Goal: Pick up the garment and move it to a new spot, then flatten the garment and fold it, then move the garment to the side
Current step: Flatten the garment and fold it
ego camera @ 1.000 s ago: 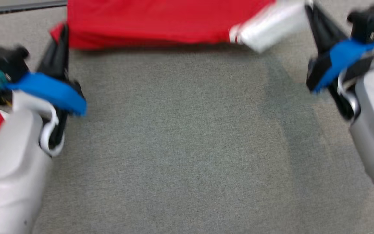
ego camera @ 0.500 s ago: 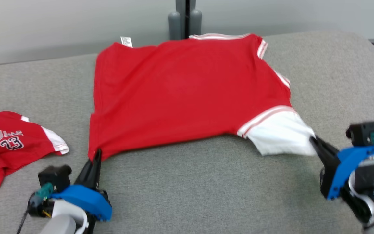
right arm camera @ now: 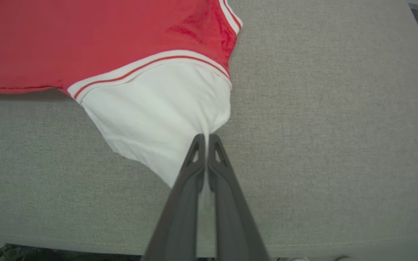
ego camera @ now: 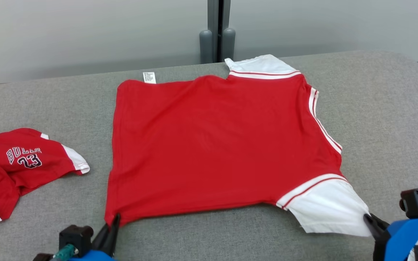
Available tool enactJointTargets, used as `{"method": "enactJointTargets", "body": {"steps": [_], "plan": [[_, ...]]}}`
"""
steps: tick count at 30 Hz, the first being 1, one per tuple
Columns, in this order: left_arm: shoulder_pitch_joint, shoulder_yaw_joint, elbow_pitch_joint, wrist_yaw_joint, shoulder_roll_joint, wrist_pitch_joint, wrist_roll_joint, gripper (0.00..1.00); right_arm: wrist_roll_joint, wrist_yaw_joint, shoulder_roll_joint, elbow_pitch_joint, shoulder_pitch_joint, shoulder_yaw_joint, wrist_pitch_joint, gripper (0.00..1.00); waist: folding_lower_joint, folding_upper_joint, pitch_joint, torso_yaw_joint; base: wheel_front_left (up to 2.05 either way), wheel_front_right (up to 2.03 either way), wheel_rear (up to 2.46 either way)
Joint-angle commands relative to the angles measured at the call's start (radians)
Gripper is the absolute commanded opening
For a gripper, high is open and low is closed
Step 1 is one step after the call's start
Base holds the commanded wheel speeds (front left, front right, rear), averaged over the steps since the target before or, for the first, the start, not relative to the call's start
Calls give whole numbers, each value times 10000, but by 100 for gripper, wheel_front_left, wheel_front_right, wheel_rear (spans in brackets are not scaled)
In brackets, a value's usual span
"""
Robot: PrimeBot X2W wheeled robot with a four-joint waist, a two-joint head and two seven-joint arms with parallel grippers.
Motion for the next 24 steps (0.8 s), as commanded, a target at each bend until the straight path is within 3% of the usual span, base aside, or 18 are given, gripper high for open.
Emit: {"method": "enactJointTargets", "body": {"steps": [1,10,13,17,21,24], "plan": [[222,-54,-287,138,113,181,34,0,-45,2,46,-130,221,-124,69,0,2,0,-13,12,0,0,0],[670,-63,-2397,560,510,1434,-407,0,-240,2,22,100,-383,-317,-361,0,2,0,83,152,0,0,0],[206,-48,-2796,452,325,2042,-802,0,-186,2,-142,330,-851,-204,-373,0,2,0,122,220,0,0,0],[-487,249,-3158,23,-13,3108,-2149,0,6,2,-481,642,-1638,-21,-322,0,2,0,291,296,0,0,0],[-1437,665,-2903,-443,-55,4255,-3492,0,347,2,-957,1193,-2636,375,-424,0,2,0,466,235,0,0,0],[-2099,1128,-2439,-434,-56,4971,-4378,0,528,2,-1238,1697,-3341,668,-514,0,2,0,605,160,0,0,0]]}}
